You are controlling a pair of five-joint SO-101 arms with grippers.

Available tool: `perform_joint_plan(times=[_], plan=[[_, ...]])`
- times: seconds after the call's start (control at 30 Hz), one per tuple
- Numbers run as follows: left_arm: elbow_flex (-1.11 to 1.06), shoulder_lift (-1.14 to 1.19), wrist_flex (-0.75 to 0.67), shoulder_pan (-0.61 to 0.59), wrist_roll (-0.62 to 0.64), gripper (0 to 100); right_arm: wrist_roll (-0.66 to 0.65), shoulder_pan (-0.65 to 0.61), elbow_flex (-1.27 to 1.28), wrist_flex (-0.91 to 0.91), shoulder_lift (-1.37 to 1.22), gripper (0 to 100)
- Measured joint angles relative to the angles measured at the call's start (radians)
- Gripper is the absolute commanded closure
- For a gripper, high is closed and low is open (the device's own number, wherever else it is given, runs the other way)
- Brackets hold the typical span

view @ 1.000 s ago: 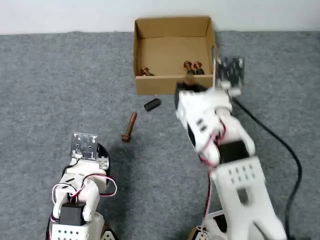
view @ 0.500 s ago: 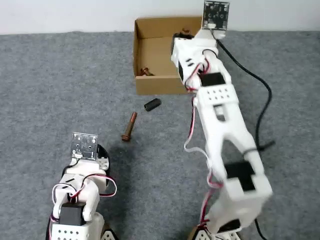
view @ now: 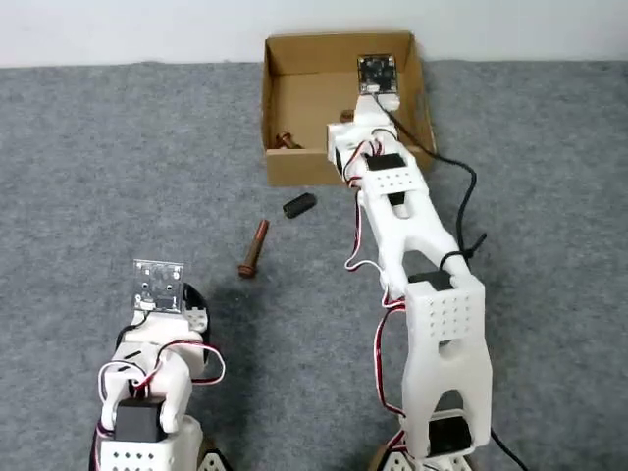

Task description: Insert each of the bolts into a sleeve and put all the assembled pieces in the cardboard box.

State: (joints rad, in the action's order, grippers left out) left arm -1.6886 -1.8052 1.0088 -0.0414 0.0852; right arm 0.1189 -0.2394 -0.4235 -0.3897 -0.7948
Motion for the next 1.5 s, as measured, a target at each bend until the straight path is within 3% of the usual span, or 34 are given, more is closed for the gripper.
perform_joint_plan(times=[0.23, 0.6, 0.93, 1.2, 1.37, 1.5], plan=[[0.000, 0.000, 0.000, 0.000, 0.000, 99, -0.044, -0.002, -0.028, -0.057, -0.017, 79.9], [0.000, 0.000, 0.000, 0.000, 0.000, 99, -0.046, -0.014, -0.034, -0.126, 0.035, 97.9], [0.000, 0.000, 0.000, 0.000, -0.029, 99, -0.040, -0.123, -0.034, -0.534, 0.276, 99.1], [0.000, 0.000, 0.000, 0.000, -0.029, 99, 0.221, -0.232, -0.034, -0.793, 0.353, 95.7], [0.000, 0.000, 0.000, 0.000, -0.029, 99, 0.397, -0.253, -0.034, -0.801, 0.319, 78.0], [0.000, 0.000, 0.000, 0.000, -0.029, 99, 0.442, -0.255, -0.034, -0.735, 0.236, 77.5]])
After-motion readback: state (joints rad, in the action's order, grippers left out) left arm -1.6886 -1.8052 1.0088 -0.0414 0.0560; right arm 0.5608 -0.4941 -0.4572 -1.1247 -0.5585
